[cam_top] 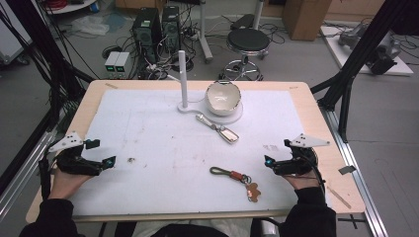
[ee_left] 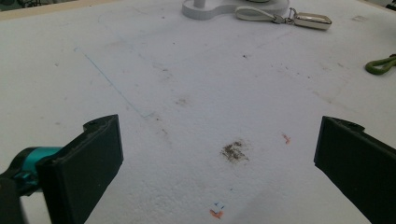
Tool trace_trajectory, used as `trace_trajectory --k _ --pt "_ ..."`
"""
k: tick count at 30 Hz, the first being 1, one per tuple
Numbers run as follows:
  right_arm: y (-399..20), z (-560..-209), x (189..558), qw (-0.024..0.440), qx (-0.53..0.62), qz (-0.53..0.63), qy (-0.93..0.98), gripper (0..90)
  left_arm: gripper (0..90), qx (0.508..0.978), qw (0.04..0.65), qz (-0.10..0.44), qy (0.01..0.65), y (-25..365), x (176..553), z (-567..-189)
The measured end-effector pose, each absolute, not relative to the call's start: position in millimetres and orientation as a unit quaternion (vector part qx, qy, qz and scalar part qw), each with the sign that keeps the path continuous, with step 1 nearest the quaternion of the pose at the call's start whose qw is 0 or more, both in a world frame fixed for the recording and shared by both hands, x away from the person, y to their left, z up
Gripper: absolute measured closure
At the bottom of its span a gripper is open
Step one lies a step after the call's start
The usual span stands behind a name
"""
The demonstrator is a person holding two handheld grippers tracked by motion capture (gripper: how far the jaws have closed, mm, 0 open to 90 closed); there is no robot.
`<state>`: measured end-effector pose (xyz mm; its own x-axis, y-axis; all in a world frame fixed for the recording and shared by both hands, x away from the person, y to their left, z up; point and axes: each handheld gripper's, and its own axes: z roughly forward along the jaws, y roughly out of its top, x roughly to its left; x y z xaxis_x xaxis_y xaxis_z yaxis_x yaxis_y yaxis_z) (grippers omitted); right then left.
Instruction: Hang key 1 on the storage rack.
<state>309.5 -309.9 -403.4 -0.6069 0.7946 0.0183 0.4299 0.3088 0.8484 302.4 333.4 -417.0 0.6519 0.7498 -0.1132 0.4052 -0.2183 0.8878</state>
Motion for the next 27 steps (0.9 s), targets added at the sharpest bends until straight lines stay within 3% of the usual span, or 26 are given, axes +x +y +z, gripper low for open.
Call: trace_trajectory --k 27 --pt "-295 -406 312 0.189 0.384 0.426 0.797 0.8 1.7 0.767 0.485 0.174 0.382 332 305 -421"
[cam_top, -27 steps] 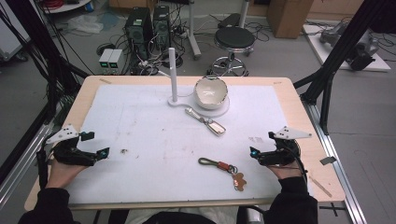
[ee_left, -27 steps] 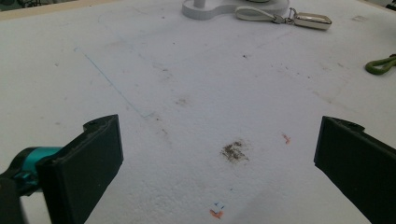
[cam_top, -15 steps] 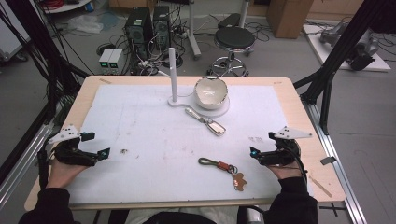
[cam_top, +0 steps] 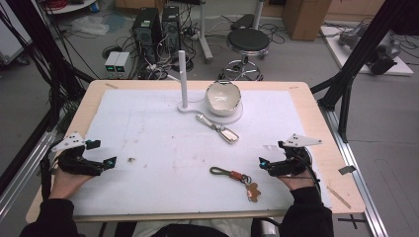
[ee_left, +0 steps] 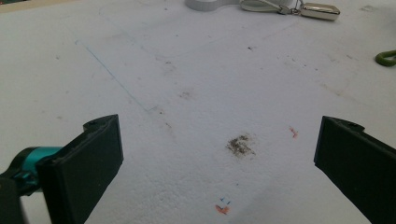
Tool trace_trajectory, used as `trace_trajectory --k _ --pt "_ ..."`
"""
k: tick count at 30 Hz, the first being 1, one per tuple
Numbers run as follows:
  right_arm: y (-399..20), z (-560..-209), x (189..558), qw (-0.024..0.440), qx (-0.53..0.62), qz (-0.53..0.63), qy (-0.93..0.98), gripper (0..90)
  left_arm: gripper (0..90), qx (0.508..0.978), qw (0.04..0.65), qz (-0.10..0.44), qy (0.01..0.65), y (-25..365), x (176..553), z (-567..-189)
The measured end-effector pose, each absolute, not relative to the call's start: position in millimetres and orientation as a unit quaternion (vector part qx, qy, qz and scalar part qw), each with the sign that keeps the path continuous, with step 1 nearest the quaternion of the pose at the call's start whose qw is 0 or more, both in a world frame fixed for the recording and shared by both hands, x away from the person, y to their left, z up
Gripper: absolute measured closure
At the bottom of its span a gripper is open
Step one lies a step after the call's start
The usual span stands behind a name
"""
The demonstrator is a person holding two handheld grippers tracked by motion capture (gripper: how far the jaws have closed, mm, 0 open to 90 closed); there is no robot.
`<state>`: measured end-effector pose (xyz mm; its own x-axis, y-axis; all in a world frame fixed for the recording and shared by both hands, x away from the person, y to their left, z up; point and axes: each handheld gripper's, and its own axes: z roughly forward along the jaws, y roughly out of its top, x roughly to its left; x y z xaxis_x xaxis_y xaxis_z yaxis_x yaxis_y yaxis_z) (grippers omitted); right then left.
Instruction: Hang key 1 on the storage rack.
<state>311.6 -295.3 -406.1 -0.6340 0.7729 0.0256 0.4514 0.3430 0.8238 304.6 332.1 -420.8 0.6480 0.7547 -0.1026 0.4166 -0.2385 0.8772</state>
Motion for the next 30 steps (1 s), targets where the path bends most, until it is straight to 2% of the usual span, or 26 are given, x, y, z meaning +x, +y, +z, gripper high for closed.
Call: trace_trajectory --k 30 --pt "-248 -413 312 0.148 0.331 0.377 0.852 0.8 1.7 0.771 0.482 0.17 0.381 331 306 -423"
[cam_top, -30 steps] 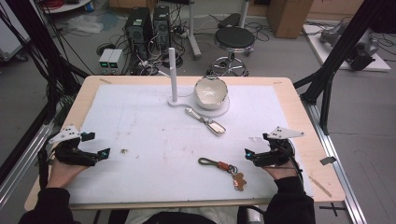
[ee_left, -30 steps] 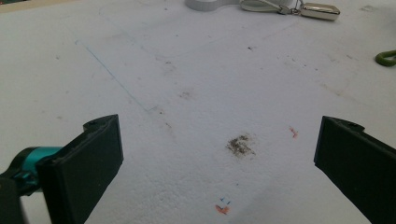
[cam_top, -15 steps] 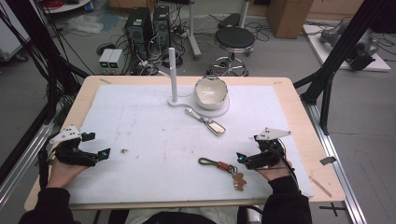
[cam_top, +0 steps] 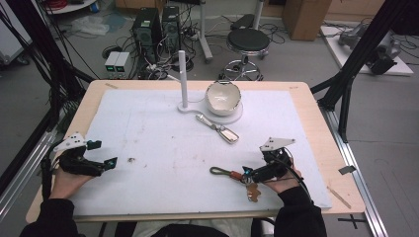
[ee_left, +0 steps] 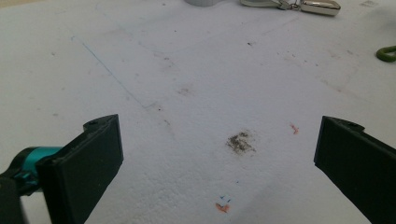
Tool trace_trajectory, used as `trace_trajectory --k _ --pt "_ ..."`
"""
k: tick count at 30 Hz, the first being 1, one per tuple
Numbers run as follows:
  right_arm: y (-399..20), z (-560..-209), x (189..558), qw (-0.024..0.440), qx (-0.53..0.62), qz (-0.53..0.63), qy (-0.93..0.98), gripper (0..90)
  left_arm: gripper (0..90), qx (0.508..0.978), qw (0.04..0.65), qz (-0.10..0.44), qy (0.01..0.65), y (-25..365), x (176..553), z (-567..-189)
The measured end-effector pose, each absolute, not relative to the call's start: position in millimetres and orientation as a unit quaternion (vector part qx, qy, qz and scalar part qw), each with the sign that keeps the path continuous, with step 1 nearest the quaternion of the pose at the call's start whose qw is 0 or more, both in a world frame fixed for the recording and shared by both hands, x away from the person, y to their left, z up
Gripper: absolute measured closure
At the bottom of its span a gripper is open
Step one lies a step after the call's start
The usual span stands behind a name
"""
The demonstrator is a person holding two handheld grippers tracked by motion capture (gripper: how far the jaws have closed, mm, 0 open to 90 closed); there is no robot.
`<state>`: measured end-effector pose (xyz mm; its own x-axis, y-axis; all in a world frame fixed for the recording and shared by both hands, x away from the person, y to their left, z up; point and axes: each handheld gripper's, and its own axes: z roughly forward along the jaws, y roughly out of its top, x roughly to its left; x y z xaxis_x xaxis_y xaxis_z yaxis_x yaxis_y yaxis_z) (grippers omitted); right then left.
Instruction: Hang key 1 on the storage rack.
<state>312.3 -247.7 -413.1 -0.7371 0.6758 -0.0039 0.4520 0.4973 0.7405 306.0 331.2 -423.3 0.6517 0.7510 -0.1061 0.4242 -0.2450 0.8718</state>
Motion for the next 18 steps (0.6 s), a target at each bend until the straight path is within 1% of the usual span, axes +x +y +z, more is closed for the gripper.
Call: trace_trajectory --k 12,16,17,18 --pt "-227 -422 313 0.13 0.31 0.34 0.879 0.9 1.7 0.773 0.482 0.165 0.378 330 306 -424" --pt "-221 -426 313 0.12 0.303 0.327 0.887 2.3 1.7 0.774 0.481 0.164 0.377 330 307 -424" --pt "-219 -427 313 0.112 0.297 0.324 0.891 4.9 1.7 0.774 0.482 0.164 0.377 330 307 -424" --pt "-219 -427 313 0.112 0.297 0.324 0.891 4.9 1.7 0.774 0.482 0.164 0.377 330 307 -424"
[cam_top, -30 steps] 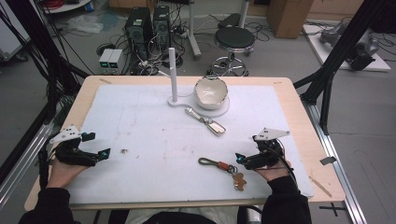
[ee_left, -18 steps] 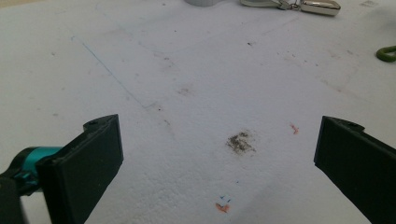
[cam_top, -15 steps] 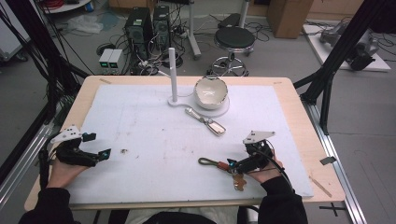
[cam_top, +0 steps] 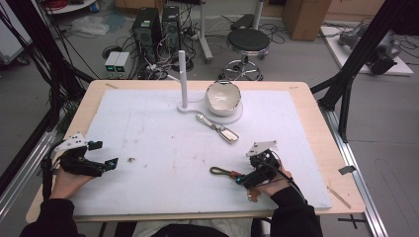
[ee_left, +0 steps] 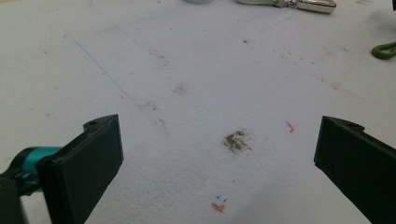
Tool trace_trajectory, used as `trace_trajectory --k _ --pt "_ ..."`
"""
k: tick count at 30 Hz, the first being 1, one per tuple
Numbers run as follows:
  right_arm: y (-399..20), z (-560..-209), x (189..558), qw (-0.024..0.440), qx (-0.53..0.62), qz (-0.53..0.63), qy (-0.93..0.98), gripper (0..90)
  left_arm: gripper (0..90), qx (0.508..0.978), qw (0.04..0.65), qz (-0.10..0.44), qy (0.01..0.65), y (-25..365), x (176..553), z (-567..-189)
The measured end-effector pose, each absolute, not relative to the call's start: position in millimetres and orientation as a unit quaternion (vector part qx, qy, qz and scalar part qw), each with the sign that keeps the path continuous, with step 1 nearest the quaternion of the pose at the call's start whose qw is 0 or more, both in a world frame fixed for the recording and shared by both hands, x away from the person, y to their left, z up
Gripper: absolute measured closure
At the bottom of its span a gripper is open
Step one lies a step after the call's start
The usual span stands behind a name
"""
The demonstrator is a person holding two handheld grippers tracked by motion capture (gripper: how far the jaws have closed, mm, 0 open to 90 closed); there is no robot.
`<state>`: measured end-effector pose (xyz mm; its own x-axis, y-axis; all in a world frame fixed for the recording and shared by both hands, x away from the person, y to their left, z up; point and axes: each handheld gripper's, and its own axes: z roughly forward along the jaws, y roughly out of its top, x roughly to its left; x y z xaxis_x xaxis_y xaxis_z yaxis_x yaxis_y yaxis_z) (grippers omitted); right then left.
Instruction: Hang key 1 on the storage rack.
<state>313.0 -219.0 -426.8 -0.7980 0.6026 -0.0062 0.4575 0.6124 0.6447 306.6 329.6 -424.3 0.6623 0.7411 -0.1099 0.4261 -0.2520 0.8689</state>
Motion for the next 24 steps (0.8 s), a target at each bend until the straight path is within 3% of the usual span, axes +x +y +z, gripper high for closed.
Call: trace_trajectory --k 2,3,6,7,10,18,19,20,21,24 --pt "-217 -428 313 0.108 0.295 0.319 0.894 6.3 1.7 0.775 0.481 0.163 0.377 329 307 -424" --pt "-214 -429 312 0.104 0.29 0.317 0.897 14.5 1.7 0.776 0.48 0.162 0.376 329 307 -425" --pt "-213 -429 312 0.097 0.28 0.314 0.902 19.8 1.7 0.777 0.479 0.162 0.375 329 307 -425" --pt "-211 -429 310 0.097 0.272 0.311 0.906 25.9 1.7 0.777 0.479 0.161 0.375 329 307 -425" --pt "-208 -430 309 0.096 0.268 0.309 0.908 28.0 1.7 0.777 0.483 0.162 0.371 329 306 -424" --pt "-203 -431 307 0.093 0.253 0.3 0.915 46.1 1.7 0.776 0.483 0.161 0.372 329 307 -425" --pt "-201 -432 305 0.099 0.237 0.297 0.92 53.5 1.7 0.776 0.482 0.161 0.373 328 307 -425" --pt "-201 -432 305 0.099 0.237 0.297 0.92 53.5 1.7 0.776 0.482 0.161 0.373 328 307 -425" --pt "-201 -432 304 0.092 0.228 0.298 0.922 64.4 1.7 0.776 0.483 0.161 0.372 328 307 -425" --pt "-200 -432 302 0.089 0.221 0.3 0.924 68.6 1.7 0.776 0.484 0.16 0.371 328 306 -425"
